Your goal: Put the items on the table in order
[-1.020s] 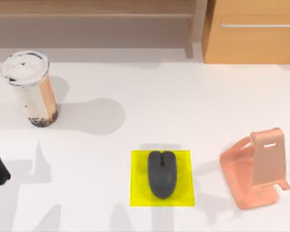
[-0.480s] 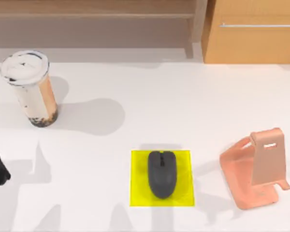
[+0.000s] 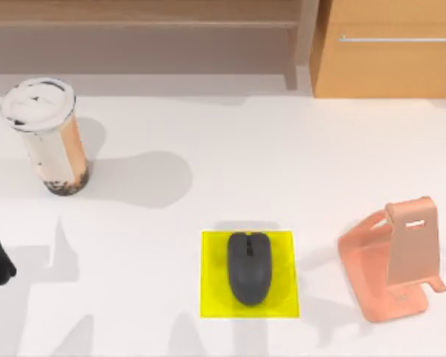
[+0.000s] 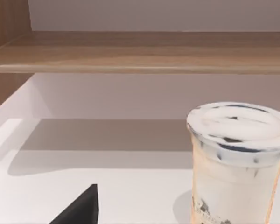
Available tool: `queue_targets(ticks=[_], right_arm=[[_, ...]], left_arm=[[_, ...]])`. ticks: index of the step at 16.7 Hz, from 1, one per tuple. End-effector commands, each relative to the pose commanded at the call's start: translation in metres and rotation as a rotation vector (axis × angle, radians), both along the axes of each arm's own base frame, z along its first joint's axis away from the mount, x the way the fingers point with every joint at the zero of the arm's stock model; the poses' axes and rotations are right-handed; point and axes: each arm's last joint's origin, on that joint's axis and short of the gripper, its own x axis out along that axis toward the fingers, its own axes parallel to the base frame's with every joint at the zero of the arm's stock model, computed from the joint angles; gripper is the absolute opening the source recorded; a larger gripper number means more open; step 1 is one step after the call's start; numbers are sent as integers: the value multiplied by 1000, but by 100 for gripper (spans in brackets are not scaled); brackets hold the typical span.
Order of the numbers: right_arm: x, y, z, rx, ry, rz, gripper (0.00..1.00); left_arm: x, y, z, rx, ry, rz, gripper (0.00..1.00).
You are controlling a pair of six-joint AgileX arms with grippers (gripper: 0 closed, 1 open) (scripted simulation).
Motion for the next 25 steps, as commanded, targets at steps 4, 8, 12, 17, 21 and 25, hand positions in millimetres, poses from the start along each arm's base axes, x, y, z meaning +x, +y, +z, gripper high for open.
queue_targets(ticks=[4, 8, 12, 17, 21, 25], right_arm=[[2, 2, 0, -5, 1, 5, 0], [20, 30, 24, -112, -38, 91, 0], [35, 96, 65, -289, -180, 254, 0], [5, 200, 110, -409, -516, 503, 0], [-42, 241, 123, -376, -777, 590, 0], [-78, 255, 115, -279, -962, 619, 0]], left_arm=[[0, 0, 0, 0, 0, 0, 100], [0, 0, 0, 0, 0, 0, 100], [0, 0, 0, 0, 0, 0, 100], [0, 0, 0, 0, 0, 0, 100], [0, 0, 0, 0, 0, 0, 100], [0, 0, 0, 0, 0, 0, 100]])
